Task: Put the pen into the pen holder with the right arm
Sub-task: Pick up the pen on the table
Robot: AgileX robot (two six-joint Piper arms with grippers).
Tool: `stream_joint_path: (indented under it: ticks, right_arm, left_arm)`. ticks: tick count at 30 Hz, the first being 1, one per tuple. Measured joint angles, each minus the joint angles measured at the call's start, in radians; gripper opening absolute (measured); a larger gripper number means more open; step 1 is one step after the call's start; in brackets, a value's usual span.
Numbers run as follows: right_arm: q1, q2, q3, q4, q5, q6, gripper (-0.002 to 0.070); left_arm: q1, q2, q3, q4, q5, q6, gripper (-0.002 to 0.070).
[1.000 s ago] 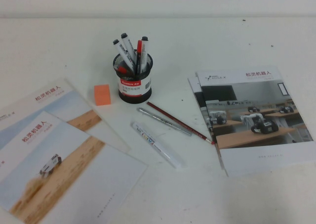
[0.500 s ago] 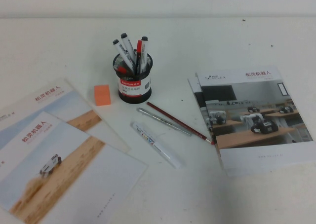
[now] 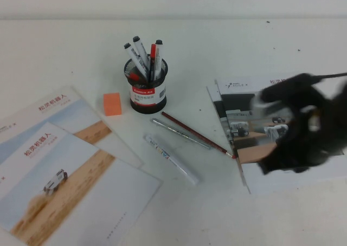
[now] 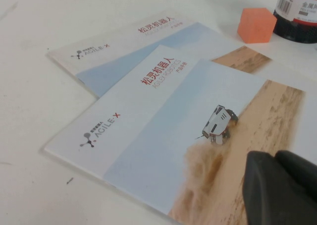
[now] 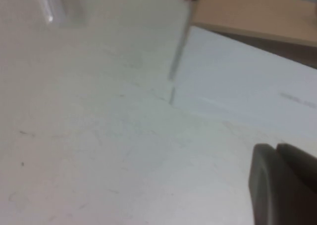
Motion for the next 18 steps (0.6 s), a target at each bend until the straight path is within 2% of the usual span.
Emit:
stream_joint_path:
  ticks: [7, 14, 18]
  right_arm:
    - [0.06, 0.261, -0.268, 0.06, 0.19, -0.194, -0.0019]
    - [0.066, 0.395, -0.51, 0.273, 0.315, -0.431, -0.0018]
    - [0.066, 0.479, -0.63, 0.305, 0.331, -0.482, 0.0032]
  left_arm:
    - [0.0, 0.0, 0.0, 0.0, 0.0, 0.0, -0.0001]
    - [0.0, 0.0, 0.0, 0.0, 0.0, 0.0, -0.0001]
    - [0.0, 0.0, 0.0, 0.0, 0.0, 0.0, -0.0001]
